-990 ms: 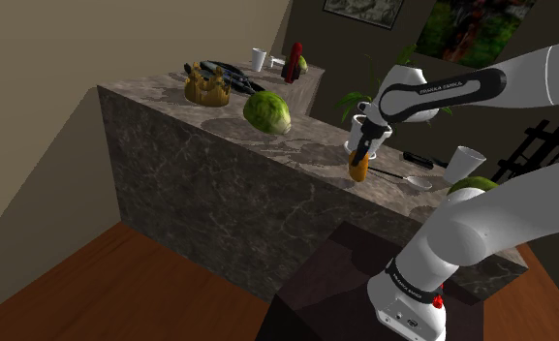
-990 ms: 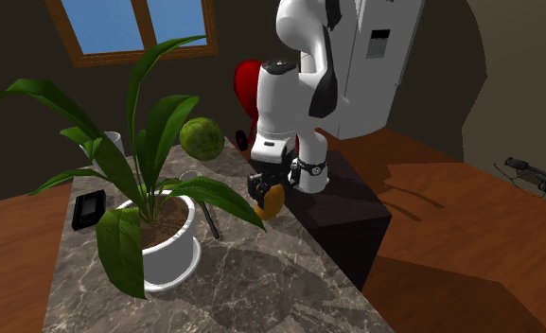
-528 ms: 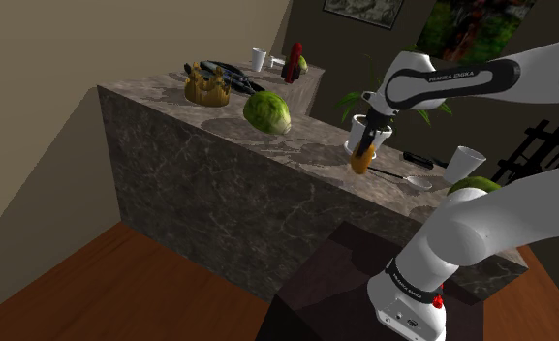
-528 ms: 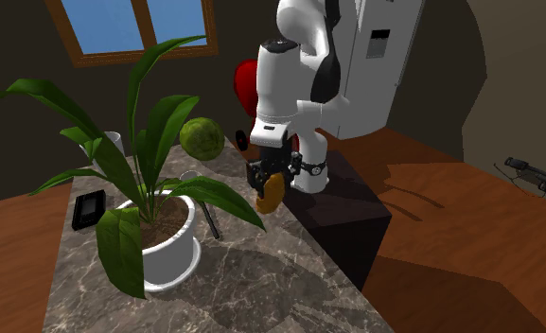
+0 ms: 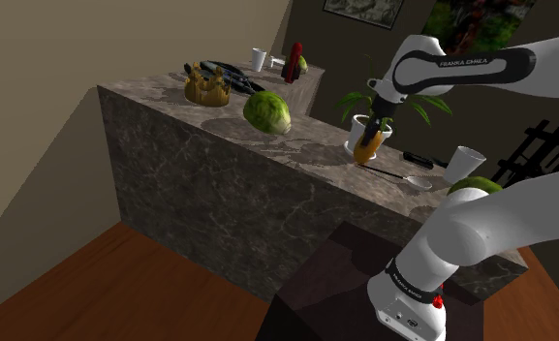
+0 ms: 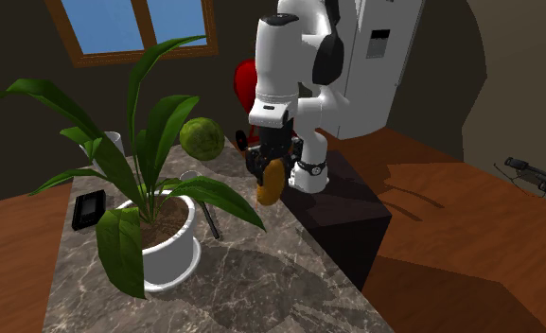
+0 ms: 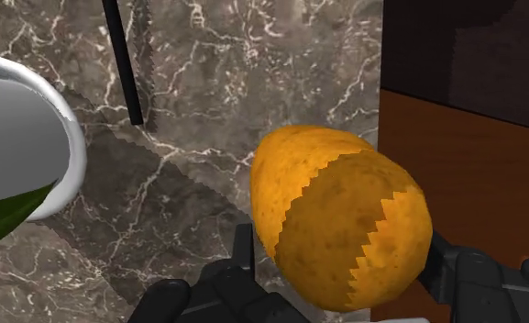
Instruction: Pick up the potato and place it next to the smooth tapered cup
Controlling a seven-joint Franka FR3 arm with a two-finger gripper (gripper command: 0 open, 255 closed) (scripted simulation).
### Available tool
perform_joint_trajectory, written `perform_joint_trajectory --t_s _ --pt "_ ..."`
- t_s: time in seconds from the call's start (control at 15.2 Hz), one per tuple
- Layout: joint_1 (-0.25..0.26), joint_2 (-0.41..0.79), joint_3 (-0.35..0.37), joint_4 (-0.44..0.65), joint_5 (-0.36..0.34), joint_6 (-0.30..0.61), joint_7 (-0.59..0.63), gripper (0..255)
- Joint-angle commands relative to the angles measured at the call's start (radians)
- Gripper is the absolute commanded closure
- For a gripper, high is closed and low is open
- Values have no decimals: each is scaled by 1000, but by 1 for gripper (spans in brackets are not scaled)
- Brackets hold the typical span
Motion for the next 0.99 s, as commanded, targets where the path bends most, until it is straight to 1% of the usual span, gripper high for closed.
perform_joint_trajectory --t_s 0.0,0.92 --pt "1 -10 8 23 4 -33 0 255" --pt "12 -26 46 197 33 -224 -8 255"
